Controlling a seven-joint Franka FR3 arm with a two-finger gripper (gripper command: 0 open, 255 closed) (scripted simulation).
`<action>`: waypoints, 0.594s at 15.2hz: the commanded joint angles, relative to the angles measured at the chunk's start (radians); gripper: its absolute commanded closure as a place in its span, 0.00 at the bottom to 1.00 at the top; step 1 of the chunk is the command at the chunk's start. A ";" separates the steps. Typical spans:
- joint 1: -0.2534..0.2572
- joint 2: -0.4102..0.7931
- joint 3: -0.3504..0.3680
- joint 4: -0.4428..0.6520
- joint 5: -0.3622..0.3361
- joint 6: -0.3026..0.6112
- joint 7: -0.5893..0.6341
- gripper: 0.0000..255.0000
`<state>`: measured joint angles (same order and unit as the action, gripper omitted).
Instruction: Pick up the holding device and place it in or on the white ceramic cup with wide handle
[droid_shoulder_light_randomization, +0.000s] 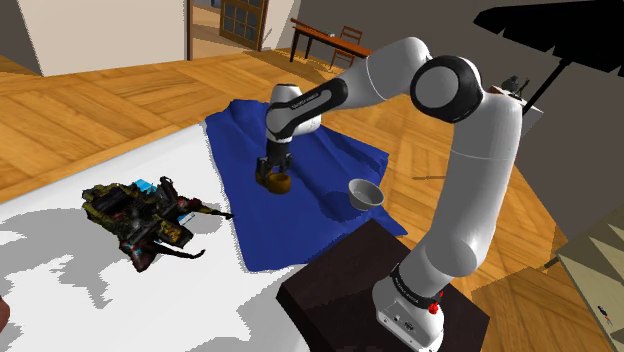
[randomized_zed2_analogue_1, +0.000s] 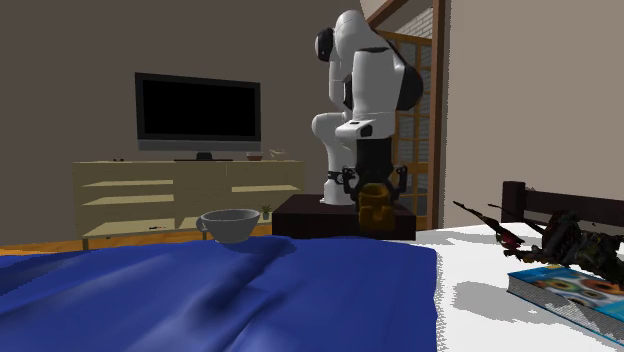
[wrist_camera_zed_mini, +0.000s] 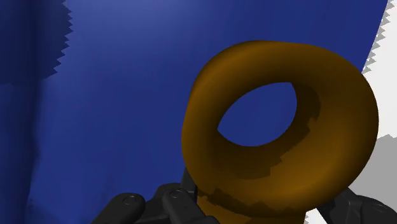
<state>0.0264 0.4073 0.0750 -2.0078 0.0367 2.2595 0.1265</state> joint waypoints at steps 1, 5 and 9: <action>0.000 -0.019 0.001 0.005 0.001 -0.024 0.002 1.00; -0.014 -0.057 -0.005 -0.016 0.002 -0.043 -0.018 1.00; -0.069 -0.115 -0.034 -0.105 0.002 -0.015 -0.101 1.00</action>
<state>-0.0279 0.3038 0.0496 -2.0981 0.0395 2.2425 0.0490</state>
